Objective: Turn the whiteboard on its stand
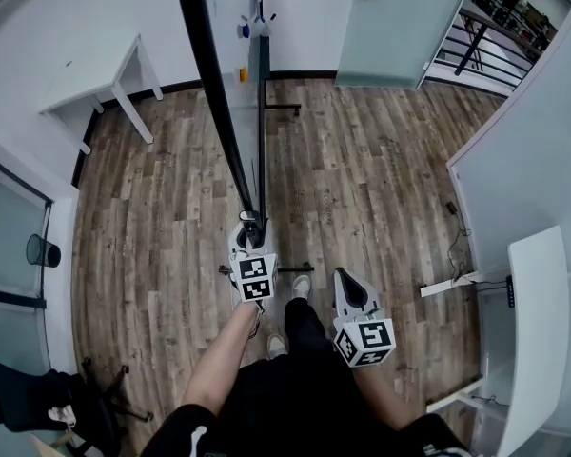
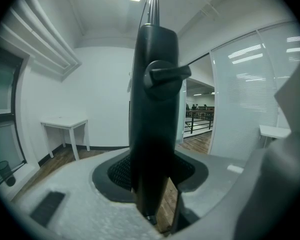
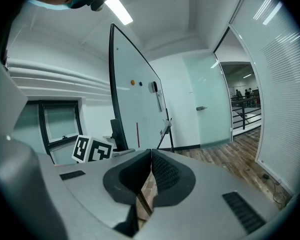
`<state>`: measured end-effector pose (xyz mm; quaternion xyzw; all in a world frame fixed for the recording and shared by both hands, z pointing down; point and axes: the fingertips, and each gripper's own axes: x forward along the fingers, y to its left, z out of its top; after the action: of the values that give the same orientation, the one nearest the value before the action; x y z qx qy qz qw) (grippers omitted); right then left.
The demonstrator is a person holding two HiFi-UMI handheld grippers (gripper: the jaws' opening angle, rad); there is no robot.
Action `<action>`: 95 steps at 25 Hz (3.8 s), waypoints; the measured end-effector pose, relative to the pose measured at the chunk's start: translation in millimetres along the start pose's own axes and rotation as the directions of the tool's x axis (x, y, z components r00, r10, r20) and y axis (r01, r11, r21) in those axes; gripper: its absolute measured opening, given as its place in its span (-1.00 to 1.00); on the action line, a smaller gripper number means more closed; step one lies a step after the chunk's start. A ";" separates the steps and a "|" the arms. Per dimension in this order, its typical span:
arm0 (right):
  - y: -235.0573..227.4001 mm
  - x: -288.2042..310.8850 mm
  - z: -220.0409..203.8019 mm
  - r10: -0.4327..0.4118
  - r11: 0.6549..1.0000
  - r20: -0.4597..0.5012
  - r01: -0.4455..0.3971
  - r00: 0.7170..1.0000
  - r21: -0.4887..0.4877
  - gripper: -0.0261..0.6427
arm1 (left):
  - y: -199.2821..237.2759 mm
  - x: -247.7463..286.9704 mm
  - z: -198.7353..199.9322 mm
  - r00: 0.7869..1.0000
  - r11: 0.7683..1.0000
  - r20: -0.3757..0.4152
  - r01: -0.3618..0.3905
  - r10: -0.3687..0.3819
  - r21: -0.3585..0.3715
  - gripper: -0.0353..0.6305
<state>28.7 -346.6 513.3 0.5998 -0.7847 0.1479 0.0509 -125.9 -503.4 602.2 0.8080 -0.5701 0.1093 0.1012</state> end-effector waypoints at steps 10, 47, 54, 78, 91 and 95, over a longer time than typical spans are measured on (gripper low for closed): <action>-0.2 -37.1 -12.2 -0.056 0.998 0.022 0.056 0.998 0.000 -0.89 | -40.5 -29.1 -8.4 1.000 1.000 0.002 0.026 -0.026 0.012 -0.35; -22.3 -214.8 -52.5 -0.043 0.999 -0.024 0.044 0.999 0.012 -0.89 | -160.3 -135.8 -46.0 1.000 1.000 -0.018 0.023 -0.023 0.004 -0.35; -21.9 -238.9 -59.7 -0.018 1.000 -0.021 0.018 1.000 0.008 -0.89 | -176.8 -161.4 -53.1 1.000 1.000 -0.019 0.017 -0.017 0.000 -0.35; -37.2 -356.8 -100.7 0.080 0.997 -0.005 -0.080 0.997 0.009 -0.89 | -244.7 -275.2 -91.1 1.000 1.000 0.008 0.001 -0.001 -0.004 -0.35; -46.7 -429.9 -130.3 0.159 0.987 -0.046 -0.159 0.986 0.006 -0.89 | -283.0 -346.6 -113.4 0.998 1.000 0.050 -0.022 0.022 -0.003 -0.35; -45.9 -447.0 -133.2 0.162 0.987 -0.056 -0.162 0.985 0.004 -0.89 | -295.1 -372.0 -122.1 0.999 1.000 0.043 -0.017 0.017 -0.002 -0.35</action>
<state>182.6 95.6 532.8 0.5296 -0.8292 0.1682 0.0612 23.7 -36.6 598.8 0.8051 -0.5792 0.0922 0.0885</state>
